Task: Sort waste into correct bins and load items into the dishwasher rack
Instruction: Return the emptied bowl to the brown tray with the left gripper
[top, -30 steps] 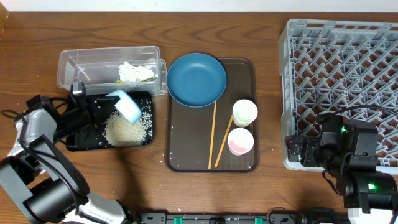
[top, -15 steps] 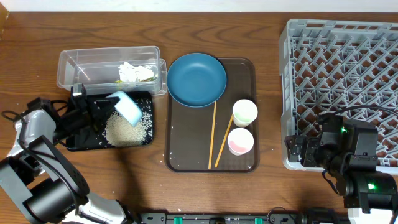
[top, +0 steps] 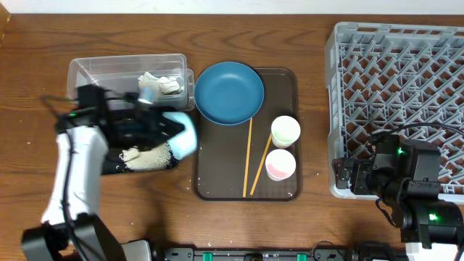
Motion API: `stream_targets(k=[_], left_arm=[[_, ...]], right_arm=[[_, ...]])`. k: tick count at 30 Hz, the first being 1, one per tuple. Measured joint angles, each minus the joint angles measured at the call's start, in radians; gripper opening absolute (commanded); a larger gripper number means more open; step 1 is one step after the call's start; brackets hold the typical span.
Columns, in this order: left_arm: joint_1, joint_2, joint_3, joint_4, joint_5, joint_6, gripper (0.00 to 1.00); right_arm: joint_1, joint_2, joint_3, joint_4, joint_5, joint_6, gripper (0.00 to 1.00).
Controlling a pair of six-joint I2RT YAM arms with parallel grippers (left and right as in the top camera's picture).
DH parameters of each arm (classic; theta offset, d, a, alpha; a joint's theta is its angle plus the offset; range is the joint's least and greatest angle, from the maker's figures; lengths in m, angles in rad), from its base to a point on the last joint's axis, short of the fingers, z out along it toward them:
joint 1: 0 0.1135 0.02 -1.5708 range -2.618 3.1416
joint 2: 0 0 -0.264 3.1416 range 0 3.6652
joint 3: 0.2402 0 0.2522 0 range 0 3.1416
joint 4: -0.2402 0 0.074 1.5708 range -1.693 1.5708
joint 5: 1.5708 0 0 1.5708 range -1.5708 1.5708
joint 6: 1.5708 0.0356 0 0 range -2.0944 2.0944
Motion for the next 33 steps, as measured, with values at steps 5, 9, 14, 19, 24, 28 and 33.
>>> stream_targets(k=[5, 9, 14, 19, 24, 28, 33], left_arm=[[-0.253, -0.005, 0.0, 0.053, -0.225, -0.029, 0.06], [-0.431, 0.015, 0.0, 0.109, -0.386, -0.081, 0.06], [-0.592, 0.071, 0.0, 0.177, -0.553, -0.144, 0.06], [-0.657, 0.108, 0.0, 0.207, -0.672, -0.196, 0.14], [-0.664, 0.112, 0.0, 0.216, -0.706, -0.22, 0.52], [-0.664, 0.108, 0.0, 0.198, -0.693, -0.23, 0.55], [-0.664, 0.051, 0.003, 0.211, -0.639, -0.23, 0.55]], right_arm=[[0.0, 0.0, 0.0, 0.0, 0.0, 0.0, 0.99], [0.0, 0.0, 0.0, 0.0, 0.0, 0.0, 0.99], [0.0, 0.0, 0.0, 0.0, 0.0, 0.0, 0.99], [0.0, 0.0, 0.0, -0.004, 0.0, 0.0, 0.99], [0.0, 0.0, 0.0, -0.004, 0.0, 0.0, 0.99], [0.0, 0.0, 0.0, -0.005, 0.0, 0.0, 0.99], [0.0, 0.0, 0.0, -0.005, 0.0, 0.0, 0.99]])
